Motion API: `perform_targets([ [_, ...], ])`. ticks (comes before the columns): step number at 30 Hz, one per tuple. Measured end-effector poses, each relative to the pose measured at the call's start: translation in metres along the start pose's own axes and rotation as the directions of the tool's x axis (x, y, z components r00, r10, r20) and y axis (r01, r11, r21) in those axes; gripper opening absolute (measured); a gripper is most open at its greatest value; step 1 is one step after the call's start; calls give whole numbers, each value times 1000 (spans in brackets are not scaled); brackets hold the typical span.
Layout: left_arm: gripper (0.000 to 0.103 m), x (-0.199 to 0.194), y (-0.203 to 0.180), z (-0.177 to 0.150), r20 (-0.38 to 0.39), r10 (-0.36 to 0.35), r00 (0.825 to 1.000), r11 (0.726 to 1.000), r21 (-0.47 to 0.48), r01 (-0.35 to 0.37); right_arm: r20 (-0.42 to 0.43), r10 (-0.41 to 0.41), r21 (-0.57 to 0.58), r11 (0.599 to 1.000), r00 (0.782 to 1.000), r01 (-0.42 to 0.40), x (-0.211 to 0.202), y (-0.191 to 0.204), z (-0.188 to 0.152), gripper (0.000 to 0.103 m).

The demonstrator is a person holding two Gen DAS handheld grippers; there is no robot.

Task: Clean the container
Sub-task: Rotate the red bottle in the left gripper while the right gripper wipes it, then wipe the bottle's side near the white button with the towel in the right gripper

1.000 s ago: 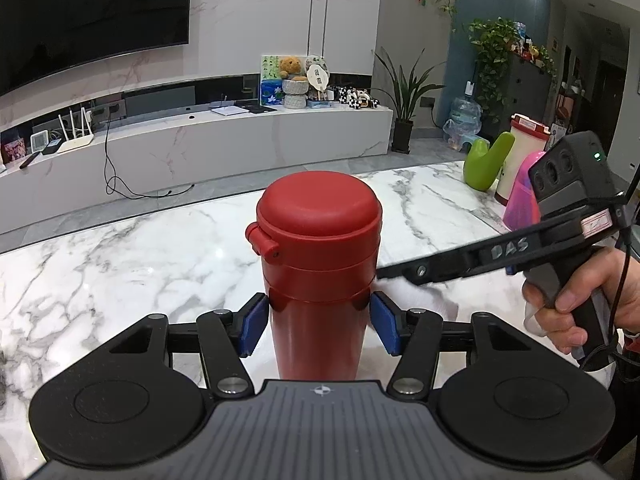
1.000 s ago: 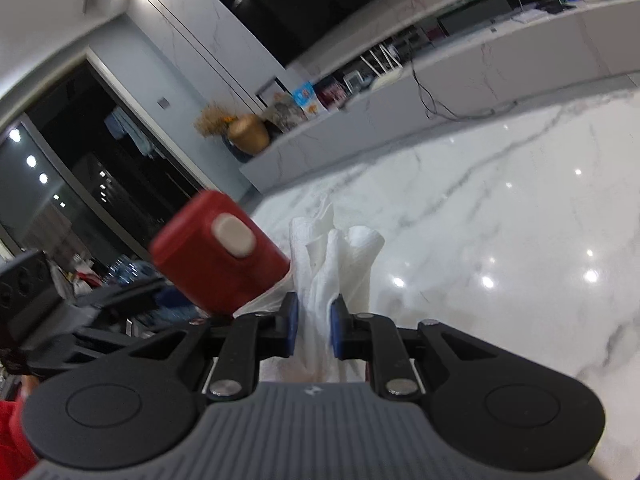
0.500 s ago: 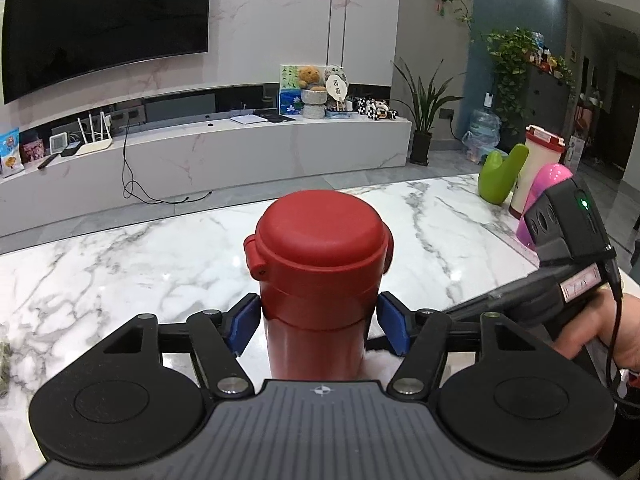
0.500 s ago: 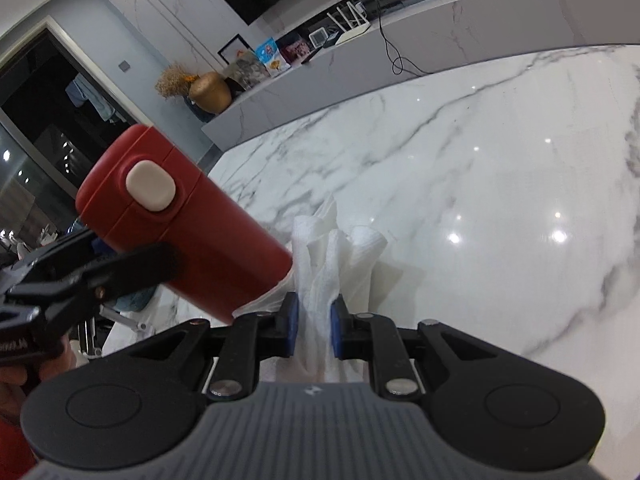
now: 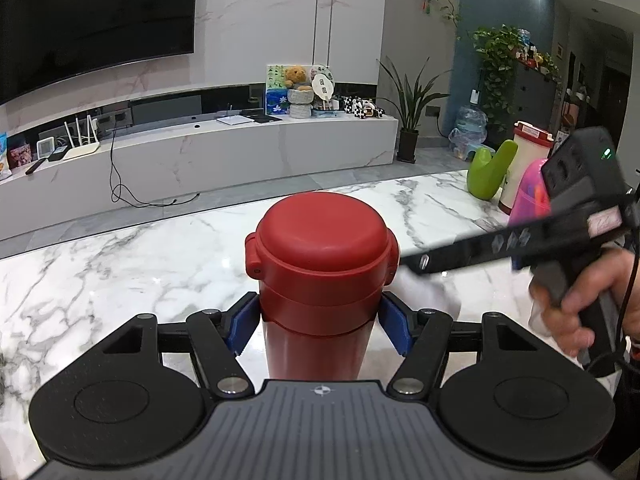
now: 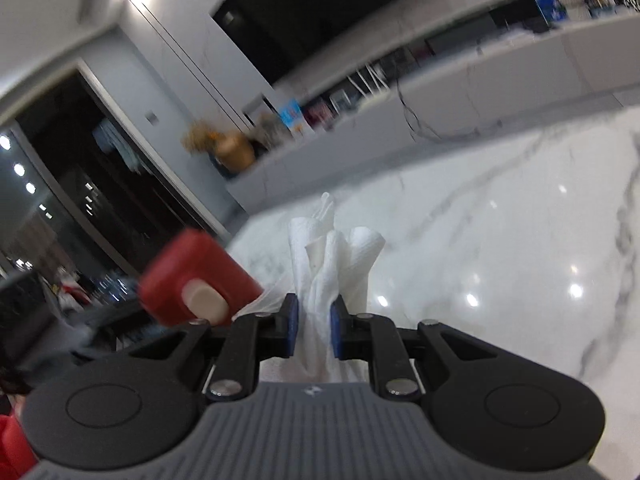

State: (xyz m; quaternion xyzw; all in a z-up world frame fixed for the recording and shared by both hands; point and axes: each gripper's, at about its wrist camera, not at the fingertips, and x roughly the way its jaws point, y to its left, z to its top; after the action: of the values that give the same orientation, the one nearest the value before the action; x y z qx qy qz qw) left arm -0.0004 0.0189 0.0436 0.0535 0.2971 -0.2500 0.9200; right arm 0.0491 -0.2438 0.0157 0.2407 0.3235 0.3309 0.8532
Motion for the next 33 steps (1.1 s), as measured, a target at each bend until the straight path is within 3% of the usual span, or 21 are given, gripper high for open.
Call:
perform_targets([
  [5,63,0,-1,0,-3,3,1000,1000,5,-3,-20,37,-73,997,999,-39,2,11,-2,19],
  [18,63,0,-3,0,2,16,1000,1000,2,-16,-178,-101,-48,994,979,94,27,-12,-29,19],
  [22,75,2,-5,-2,-11,59,998,997,-53,-60,-208,-134,-53,991,969,126,35,-15,-37,19],
  [27,75,2,-7,-5,-36,103,994,985,-136,-107,-223,-152,-54,988,963,144,39,-17,-40,19],
  [33,74,3,-10,-3,-39,120,992,982,-139,-125,-228,-166,-64,986,959,155,41,-11,-43,19],
])
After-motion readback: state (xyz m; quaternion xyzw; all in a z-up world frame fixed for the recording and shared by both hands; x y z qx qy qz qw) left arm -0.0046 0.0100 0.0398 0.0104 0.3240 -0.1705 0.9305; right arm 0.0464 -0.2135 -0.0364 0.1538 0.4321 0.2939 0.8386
